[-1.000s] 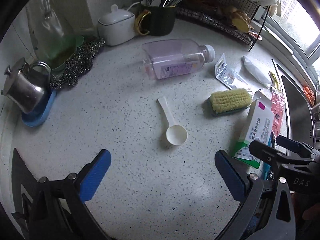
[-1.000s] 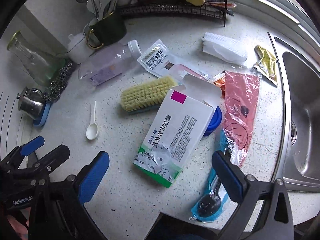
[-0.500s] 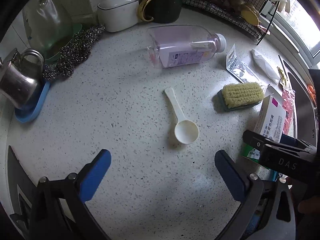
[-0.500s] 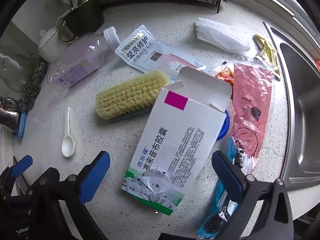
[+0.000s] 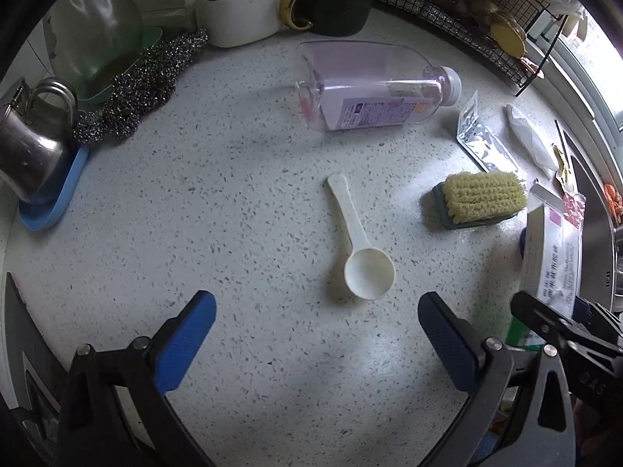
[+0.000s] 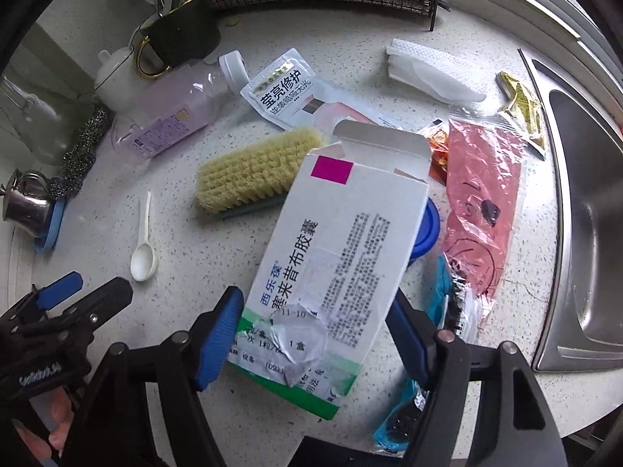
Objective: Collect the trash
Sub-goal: 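Grasp the white scoop with the left gripper while the right grasps the medicine box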
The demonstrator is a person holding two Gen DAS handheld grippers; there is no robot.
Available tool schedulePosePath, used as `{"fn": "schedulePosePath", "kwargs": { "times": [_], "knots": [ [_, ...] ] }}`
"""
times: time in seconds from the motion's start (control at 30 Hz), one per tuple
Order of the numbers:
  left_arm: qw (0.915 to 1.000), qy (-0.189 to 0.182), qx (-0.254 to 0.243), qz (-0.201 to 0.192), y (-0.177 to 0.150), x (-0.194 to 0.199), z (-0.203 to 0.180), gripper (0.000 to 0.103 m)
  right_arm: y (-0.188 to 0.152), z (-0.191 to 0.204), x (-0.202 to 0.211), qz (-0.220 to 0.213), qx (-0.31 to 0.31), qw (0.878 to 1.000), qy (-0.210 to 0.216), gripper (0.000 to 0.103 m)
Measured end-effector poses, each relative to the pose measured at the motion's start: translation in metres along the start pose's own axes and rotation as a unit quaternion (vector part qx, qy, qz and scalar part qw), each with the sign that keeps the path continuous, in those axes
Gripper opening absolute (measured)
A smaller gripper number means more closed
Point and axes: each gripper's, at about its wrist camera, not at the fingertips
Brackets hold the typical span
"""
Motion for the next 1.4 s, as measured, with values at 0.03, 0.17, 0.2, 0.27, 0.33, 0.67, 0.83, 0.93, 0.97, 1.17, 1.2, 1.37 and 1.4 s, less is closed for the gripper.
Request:
{"fn": "schedulePosePath", "kwargs": {
  "times": [0.03,0.17,0.2,0.27,0.33,0.67,0.83,0.93,0.97,1.17,1.2,1.37,1.4],
  "knots": [
    [1.0000,0.000,0.003,0.005,0.002,-0.003,0.001,0.103,-0.002,-0.003,0.005,-0.003,-0.001,1.000,0.004,0.070],
    [0.9995,-0.005,0.021,0.022,0.011,-0.018,0.003,0.097,-0.008,-0.017,0.025,-0.015,0.001,1.000,0.009,0.068],
    [0.9994,-0.008,0.025,0.025,0.013,-0.022,0.004,0.095,-0.009,-0.019,0.028,-0.018,0.003,1.000,0.008,0.067],
    [0.9992,-0.006,0.027,0.027,0.018,-0.026,0.005,0.094,-0.011,-0.026,0.035,-0.023,0.004,1.000,0.009,0.066],
    [0.9994,-0.004,0.020,0.026,0.024,-0.030,0.002,0.094,-0.015,-0.033,0.038,-0.026,0.002,1.000,0.017,0.066],
    [0.9981,0.033,-0.026,0.045,0.037,-0.041,-0.021,0.077,-0.003,-0.029,0.026,-0.019,0.000,1.000,0.023,0.064],
    [0.9977,0.043,-0.039,0.034,0.033,-0.033,-0.027,0.036,-0.001,-0.029,0.028,-0.022,0.001,0.999,0.033,0.064],
    [0.9983,0.023,-0.041,0.036,0.033,-0.030,-0.026,0.026,-0.001,-0.029,0.031,-0.023,0.002,0.999,0.038,0.064],
    [0.9983,0.016,-0.043,0.035,0.032,-0.029,-0.027,0.026,-0.002,-0.029,0.033,-0.025,0.003,0.999,0.040,0.064],
    [0.9984,-0.006,-0.049,0.026,0.012,-0.017,-0.029,0.026,-0.003,-0.029,0.042,-0.037,0.005,0.998,0.057,0.063],
    [0.9983,-0.006,-0.053,0.024,0.006,-0.012,-0.029,0.026,-0.004,-0.029,0.044,-0.039,0.005,0.997,0.060,0.061],
    [0.9972,-0.017,-0.071,0.015,-0.001,0.008,-0.046,0.026,-0.006,-0.031,0.051,-0.039,0.008,0.997,0.065,0.023],
    [0.9971,-0.017,-0.073,0.014,-0.004,0.011,-0.049,0.026,-0.007,-0.032,0.049,-0.036,0.008,0.997,0.071,0.023]
  ]
}}
Point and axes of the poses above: each gripper's, at about its wrist camera, not at the fingertips, and x roughly against the way its jaws point, z to its left, y to its top, and after that the axes turned 4 degrees about x, right-handed
